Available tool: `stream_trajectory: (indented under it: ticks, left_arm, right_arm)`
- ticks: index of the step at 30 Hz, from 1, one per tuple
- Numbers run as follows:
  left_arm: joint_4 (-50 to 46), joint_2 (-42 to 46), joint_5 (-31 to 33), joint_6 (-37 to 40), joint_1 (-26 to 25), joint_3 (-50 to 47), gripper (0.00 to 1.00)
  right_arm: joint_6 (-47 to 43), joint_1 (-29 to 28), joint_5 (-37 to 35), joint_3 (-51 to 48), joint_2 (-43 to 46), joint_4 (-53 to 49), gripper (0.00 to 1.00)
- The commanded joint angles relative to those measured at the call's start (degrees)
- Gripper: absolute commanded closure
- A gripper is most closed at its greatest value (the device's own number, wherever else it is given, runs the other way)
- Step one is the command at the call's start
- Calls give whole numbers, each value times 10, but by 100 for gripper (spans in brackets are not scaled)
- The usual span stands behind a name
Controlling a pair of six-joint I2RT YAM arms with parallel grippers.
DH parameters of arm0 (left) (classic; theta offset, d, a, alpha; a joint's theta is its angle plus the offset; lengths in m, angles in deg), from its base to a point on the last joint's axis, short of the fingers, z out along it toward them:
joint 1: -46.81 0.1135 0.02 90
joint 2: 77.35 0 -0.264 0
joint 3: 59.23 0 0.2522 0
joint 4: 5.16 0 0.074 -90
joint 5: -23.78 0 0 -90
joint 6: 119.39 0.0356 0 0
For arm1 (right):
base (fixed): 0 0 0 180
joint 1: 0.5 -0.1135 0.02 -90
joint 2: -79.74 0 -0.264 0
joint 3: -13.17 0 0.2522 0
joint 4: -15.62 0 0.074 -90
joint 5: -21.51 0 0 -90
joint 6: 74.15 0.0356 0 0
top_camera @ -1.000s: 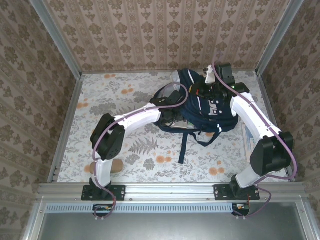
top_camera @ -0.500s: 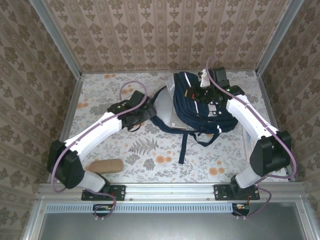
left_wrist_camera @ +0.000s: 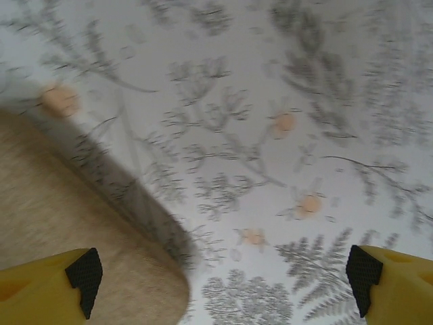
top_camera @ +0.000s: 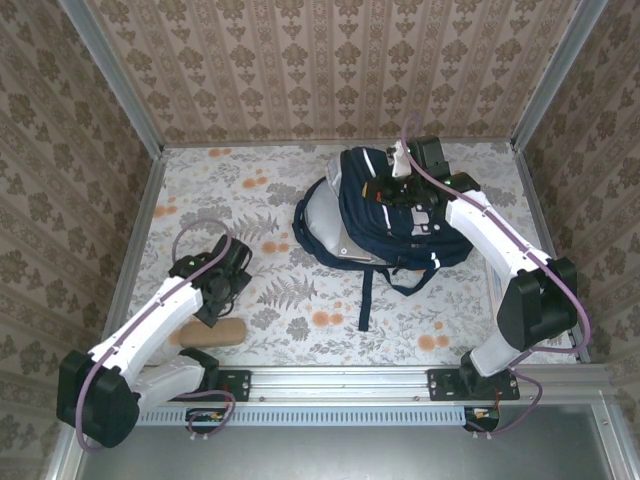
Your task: Pack the student bag
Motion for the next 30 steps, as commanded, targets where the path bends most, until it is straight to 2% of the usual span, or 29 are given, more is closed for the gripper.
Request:
stream_trajectory:
  ticks: [1, 10, 24, 30]
  left_arm:
    - [-65, 12, -8, -77, 5, -17, 4]
    - [-95, 53, -55, -194, 5, -65, 5]
    - [11, 9, -83, -227, 8, -129, 5]
    - [39, -7, -63, -209, 11, -132, 20]
  right_arm:
    - [-4, -10, 36, 3, -1, 54, 97]
    - [-2, -10, 37, -2, -2, 62, 97]
    - [-1, -10, 39, -2, -6, 61, 97]
    - [1, -12, 40, 1, -8, 60, 97]
